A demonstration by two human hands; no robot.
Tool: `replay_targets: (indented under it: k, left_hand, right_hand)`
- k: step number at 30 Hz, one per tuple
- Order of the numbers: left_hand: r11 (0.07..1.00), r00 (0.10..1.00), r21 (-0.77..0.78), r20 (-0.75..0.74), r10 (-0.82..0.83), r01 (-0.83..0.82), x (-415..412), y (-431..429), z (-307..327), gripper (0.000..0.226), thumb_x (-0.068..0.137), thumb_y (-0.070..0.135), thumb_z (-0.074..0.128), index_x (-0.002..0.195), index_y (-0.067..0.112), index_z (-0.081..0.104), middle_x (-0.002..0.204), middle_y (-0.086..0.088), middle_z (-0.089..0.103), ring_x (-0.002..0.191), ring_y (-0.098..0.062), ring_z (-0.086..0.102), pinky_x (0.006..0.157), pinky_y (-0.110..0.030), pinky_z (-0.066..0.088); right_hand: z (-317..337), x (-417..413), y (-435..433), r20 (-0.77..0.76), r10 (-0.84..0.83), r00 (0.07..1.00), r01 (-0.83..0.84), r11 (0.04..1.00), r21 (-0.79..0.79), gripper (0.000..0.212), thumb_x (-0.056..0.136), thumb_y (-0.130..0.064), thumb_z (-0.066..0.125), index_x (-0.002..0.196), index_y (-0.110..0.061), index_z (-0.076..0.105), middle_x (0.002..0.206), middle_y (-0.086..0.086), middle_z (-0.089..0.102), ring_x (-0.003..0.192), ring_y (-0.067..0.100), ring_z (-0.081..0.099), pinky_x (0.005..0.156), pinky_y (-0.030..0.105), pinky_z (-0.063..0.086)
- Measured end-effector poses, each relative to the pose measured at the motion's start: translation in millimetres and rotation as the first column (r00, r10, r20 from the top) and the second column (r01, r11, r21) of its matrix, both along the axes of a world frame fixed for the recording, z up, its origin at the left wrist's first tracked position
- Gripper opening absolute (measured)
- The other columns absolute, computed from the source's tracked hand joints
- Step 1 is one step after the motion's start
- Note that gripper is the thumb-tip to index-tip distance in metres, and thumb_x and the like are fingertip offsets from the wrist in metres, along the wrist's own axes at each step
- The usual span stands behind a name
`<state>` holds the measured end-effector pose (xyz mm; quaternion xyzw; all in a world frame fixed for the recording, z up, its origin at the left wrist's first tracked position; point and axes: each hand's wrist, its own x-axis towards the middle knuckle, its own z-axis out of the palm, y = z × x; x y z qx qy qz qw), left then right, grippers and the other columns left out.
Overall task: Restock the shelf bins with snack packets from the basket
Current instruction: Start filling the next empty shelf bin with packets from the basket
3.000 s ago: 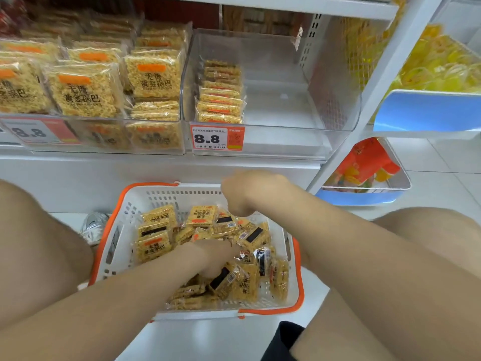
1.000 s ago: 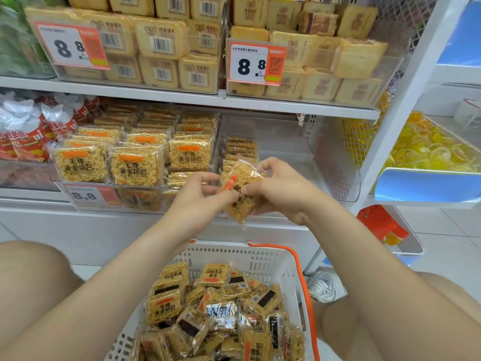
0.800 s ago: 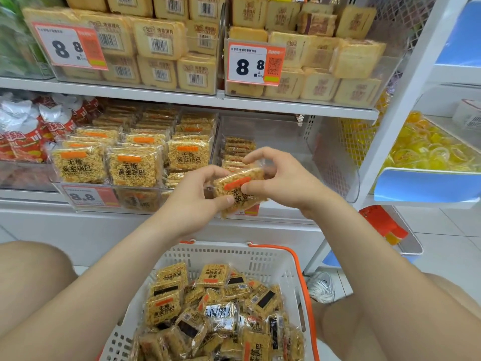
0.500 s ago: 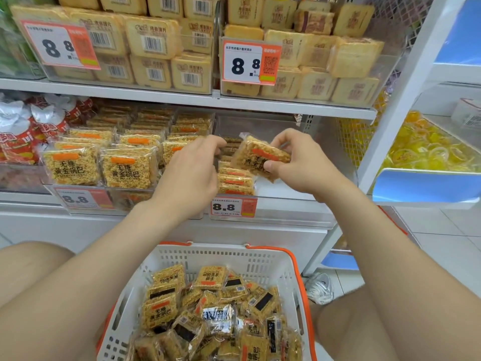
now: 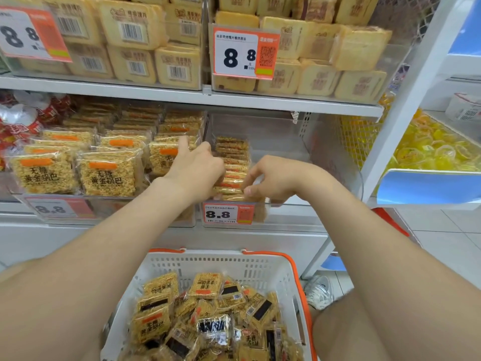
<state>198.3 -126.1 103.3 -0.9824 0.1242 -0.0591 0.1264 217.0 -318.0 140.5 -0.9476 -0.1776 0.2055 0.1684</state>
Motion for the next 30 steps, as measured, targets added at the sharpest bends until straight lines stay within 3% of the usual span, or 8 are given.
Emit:
replay_targets:
  k: [3,8,14,19,23,25,27,30]
  left_hand:
    - [1.000,1.000,-0.007,-0.010,0.008,-0.008,4,0,1,0.011,0.090,0.035,0.080,0.100,0.033,0.075,0.099,0.008,0.066,0.120,-0.022,0.047,0.112,-0.068,0.020]
    - [0.999,1.000,-0.040,0.005,0.005,-0.005,2,3,-2,0.008,0.093,0.029,0.078,0.099,0.033,0.076,0.102,0.010,0.069,0.121,-0.021,0.050,0.114,-0.069,0.016]
    - [0.989,0.998,-0.141,-0.004,-0.055,0.054,-7,12,0,0.026,0.098,0.010,0.067,0.106,0.032,0.078,0.110,0.012,0.069,0.135,-0.018,0.048,0.116,-0.068,0.015]
    - [0.966,0.993,-0.236,-0.030,-0.114,0.103,-15,17,-4,0.038,0.101,0.005,0.059,0.122,0.032,0.074,0.126,0.008,0.069,0.147,-0.018,0.038,0.125,-0.064,0.005]
    - [0.937,0.987,-0.311,0.053,-0.149,0.158,-27,15,2,0.035,0.101,0.012,0.059,0.125,0.034,0.072,0.129,0.007,0.068,0.142,-0.020,0.041,0.120,-0.053,0.022]
    - [0.920,0.978,-0.334,0.117,-0.174,0.204,-35,13,3,0.030,0.101,0.017,0.059,0.120,0.035,0.072,0.118,0.009,0.066,0.127,-0.021,0.046,0.108,-0.046,0.033]
    - [0.895,0.964,-0.366,0.178,-0.200,0.253,-42,12,4,0.021,0.099,0.023,0.060,0.112,0.034,0.071,0.097,0.013,0.056,0.108,-0.019,0.047,0.096,-0.041,0.040]
    - [0.866,0.959,-0.417,0.186,-0.215,0.276,-57,7,7,0.007,0.094,0.030,0.061,0.097,0.031,0.067,0.074,0.019,0.048,0.084,-0.016,0.051,0.077,-0.038,0.050]
  right_hand:
    - [0,3,2,-0.022,-0.092,0.996,0.091,0.994,-0.061,0.018,0.100,-0.023,0.066,0.113,-0.012,0.070,0.112,0.005,0.066,0.077,0.027,0.078,0.076,0.042,0.066]
    - [-6,3,13,-0.091,-0.172,0.981,0.145,0.958,-0.246,0.022,0.099,-0.018,0.065,0.104,0.003,0.070,0.092,0.018,0.077,0.080,0.031,0.079,0.078,0.048,0.066]
    - [-7,1,24,-0.215,-0.202,0.956,0.197,0.979,-0.043,0.022,0.101,-0.023,0.068,0.102,-0.002,0.065,0.088,0.019,0.079,0.082,0.028,0.079,0.085,0.046,0.065]
    - [-11,5,24,-0.159,-0.277,0.948,0.271,0.961,-0.055,0.024,0.108,-0.027,0.050,0.109,-0.005,0.059,0.092,0.017,0.079,0.086,0.031,0.079,0.087,0.049,0.063]
    - [-13,3,23,-0.197,-0.252,0.947,0.263,0.964,0.030,0.023,0.107,-0.018,0.039,0.116,-0.004,0.055,0.092,0.016,0.079,0.080,0.027,0.080,0.088,0.049,0.063]
    - [-17,1,19,-0.106,-0.249,0.963,0.255,0.966,0.042,0.022,0.102,-0.015,0.041,0.105,-0.002,0.059,0.091,0.015,0.076,0.073,0.026,0.078,0.078,0.044,0.065]
    - [-19,-5,16,0.167,-0.217,0.962,0.214,0.976,0.036,0.016,0.096,-0.012,0.045,0.089,-0.005,0.058,0.090,0.014,0.067,0.074,0.028,0.068,0.063,0.038,0.057]
    - [-21,-24,17,0.471,-0.178,0.864,0.144,0.984,0.107,0.023,0.088,-0.013,0.046,0.099,-0.011,0.065,0.099,0.015,0.068,0.091,0.038,0.063,0.075,0.044,0.057]
